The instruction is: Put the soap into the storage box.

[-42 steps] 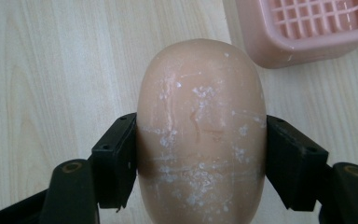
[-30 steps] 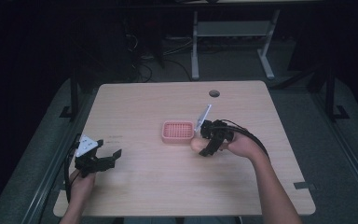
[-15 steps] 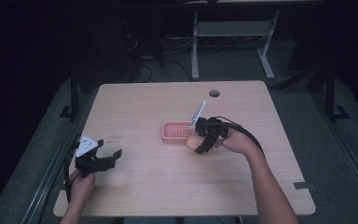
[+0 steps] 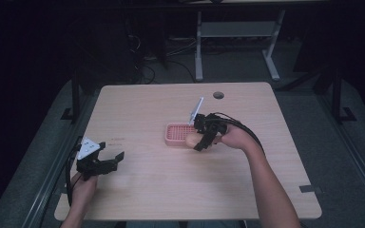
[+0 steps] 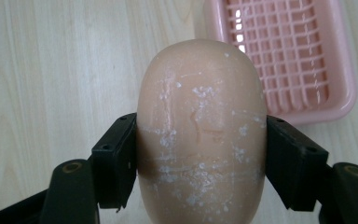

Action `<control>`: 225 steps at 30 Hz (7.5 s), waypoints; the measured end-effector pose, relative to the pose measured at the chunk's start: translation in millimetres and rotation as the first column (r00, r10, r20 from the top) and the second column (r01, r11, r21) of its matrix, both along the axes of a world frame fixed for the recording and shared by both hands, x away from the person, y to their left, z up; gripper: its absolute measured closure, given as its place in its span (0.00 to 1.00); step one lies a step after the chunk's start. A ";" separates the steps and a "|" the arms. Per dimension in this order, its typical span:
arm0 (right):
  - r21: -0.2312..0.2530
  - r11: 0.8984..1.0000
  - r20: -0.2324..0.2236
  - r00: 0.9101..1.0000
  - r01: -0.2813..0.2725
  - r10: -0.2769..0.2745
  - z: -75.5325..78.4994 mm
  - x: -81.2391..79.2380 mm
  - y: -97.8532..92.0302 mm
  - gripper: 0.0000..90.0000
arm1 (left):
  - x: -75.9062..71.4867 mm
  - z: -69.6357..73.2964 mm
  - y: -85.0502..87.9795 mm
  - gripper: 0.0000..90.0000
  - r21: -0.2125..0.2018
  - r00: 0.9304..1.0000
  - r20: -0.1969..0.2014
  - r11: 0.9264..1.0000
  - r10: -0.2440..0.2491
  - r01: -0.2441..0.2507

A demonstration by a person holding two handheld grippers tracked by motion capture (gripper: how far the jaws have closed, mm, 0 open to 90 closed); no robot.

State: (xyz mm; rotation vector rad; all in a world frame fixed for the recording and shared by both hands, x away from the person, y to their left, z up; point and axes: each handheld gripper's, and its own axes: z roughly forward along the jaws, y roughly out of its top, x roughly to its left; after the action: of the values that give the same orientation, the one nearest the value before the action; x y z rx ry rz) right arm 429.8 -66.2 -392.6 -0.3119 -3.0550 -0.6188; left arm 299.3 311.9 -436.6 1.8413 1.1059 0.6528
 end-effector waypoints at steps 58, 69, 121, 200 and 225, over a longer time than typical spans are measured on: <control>-0.031 1.000 -0.034 0.999 -0.005 0.004 -5.8 64.2 59.8 0.35 | 0.6 0.2 -0.1 0.16 -0.016 1.000 0.004 1.000 0.003 -0.003; -0.036 0.999 -0.065 0.998 0.025 -0.027 -23.5 70.6 59.0 0.35 | 0.8 0.2 -0.3 0.16 -0.011 1.000 0.003 1.000 -0.001 0.001; -0.045 0.999 -0.059 0.998 0.018 -0.021 -28.8 68.3 62.7 0.35 | 0.6 1.0 1.0 0.16 -0.002 1.000 0.007 1.000 0.007 -0.007; 0.055 0.988 0.019 0.989 0.143 -0.144 1.8 23.3 -15.6 0.27 | -0.2 0.4 -2.6 0.16 0.011 1.000 0.005 1.000 -0.003 0.003; 0.069 0.979 0.002 0.981 0.194 -0.195 -1.2 6.9 -46.6 0.27 | -0.2 0.3 -2.5 0.16 0.014 1.000 0.005 1.000 -0.003 0.003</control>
State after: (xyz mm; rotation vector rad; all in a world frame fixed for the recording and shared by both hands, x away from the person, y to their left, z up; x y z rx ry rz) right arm 436.7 -112.9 -393.8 -0.6135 -3.0264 -0.7317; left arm 299.1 309.4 -436.3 1.8517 1.0975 0.6648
